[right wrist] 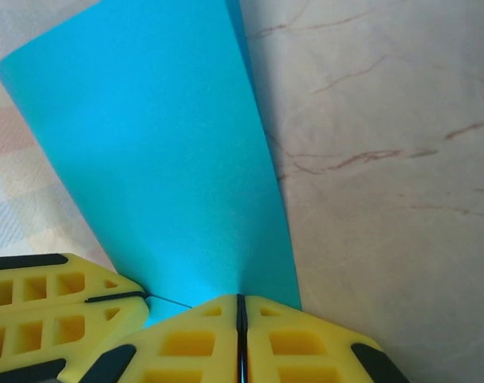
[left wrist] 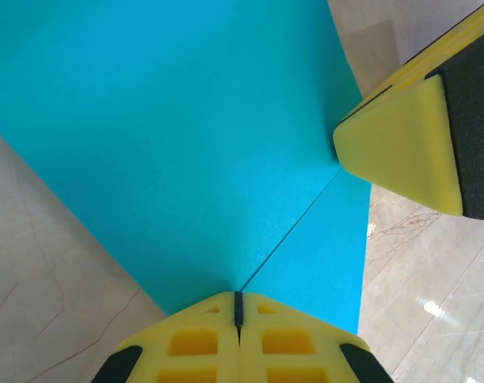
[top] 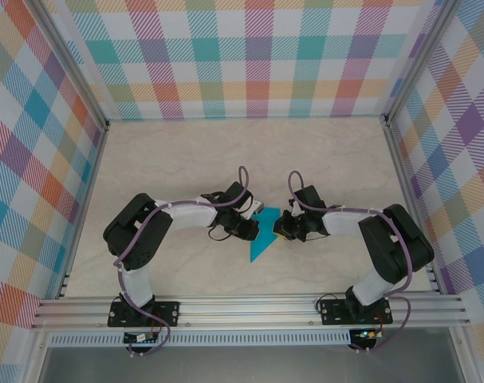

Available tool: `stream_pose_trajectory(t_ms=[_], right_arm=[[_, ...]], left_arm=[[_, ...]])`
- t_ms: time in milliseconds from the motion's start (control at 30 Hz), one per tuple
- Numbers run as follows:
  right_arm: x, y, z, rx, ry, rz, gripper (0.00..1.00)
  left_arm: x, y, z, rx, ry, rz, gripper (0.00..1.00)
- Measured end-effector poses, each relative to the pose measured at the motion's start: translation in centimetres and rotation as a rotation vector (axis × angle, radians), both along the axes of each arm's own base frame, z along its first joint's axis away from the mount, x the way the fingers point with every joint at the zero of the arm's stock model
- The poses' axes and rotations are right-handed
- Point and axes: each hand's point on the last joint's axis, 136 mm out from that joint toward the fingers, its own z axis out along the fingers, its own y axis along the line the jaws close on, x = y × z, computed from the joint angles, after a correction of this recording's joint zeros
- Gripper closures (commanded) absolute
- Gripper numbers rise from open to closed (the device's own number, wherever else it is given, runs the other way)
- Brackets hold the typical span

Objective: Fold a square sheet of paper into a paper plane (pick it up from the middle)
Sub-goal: Third fold the triangle at the center of the table.

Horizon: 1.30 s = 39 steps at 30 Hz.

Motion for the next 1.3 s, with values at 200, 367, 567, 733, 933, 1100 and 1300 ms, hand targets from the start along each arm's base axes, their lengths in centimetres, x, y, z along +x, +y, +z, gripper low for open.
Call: stream_pose_trajectory(t_ms=[200,367,567,733,933,1100,1300], right_arm=[[0.0,-0.1,0.2,-0.005,-0.001,0.007,0.90],[0.4,0.6,1.4,0.029,-0.009,0.029,0.89],[2.3,1.6,3.0,0.034,-0.050,0.057,0.90],[2.9,1.8,1.7,0.005,-0.023,0.075,0.88],[1.1,1.5,1.7,0.039,-0.007,0.088,0.87],[0.0,1.8,3.5,0.112,-0.032,0.095,0.85],[-0.8,2.8,3.1,0.153,-0.010,0.116,0.87]], left_arm=[[0.0,0.0,0.0,0.000,0.001,0.000,1.00],[0.0,0.0,0.0,0.000,0.000,0.000,1.00],[-0.1,0.1,0.0,0.006,0.006,0.000,1.00],[-0.2,0.2,0.0,0.010,0.011,0.000,0.99],[-0.2,0.2,0.0,0.010,0.012,0.000,0.99],[-0.2,0.2,0.0,0.010,0.011,0.000,0.99],[-0.2,0.1,0.0,0.011,0.012,0.000,0.97]])
